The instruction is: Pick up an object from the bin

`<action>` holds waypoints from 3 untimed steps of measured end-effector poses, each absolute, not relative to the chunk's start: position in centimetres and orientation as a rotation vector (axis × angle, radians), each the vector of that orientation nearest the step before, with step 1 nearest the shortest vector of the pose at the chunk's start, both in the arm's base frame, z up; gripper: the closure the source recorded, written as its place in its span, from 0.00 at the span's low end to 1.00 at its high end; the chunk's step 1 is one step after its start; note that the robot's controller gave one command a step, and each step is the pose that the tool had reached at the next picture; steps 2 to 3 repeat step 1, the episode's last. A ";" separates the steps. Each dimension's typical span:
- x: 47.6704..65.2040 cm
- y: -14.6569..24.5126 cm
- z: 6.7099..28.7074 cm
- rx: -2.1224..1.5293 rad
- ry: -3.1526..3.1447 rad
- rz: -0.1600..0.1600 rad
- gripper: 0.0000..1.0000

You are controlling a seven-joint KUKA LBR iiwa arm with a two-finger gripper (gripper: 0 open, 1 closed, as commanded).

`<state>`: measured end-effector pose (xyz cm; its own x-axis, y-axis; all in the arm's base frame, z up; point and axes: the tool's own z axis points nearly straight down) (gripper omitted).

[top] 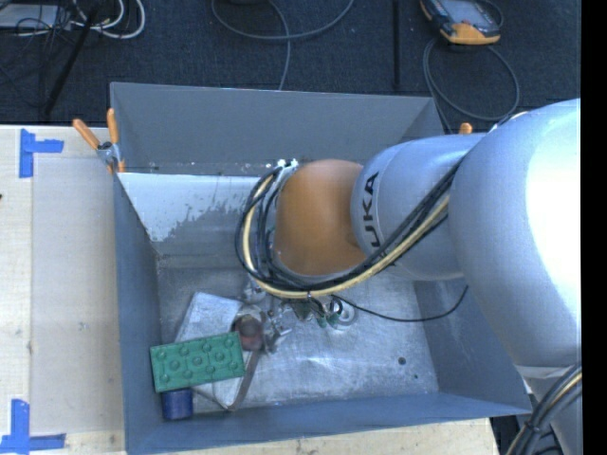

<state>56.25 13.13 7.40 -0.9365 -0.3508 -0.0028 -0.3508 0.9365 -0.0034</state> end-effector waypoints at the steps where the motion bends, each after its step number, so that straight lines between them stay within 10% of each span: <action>1: 57.2 12.9 25.6 -0.922 2.994 0.000 1.00; 3: 57.2 12.9 25.6 -0.922 2.994 0.000 1.00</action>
Offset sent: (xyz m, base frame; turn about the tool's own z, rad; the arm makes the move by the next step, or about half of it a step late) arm 0.0081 -0.0031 0.1789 -0.2397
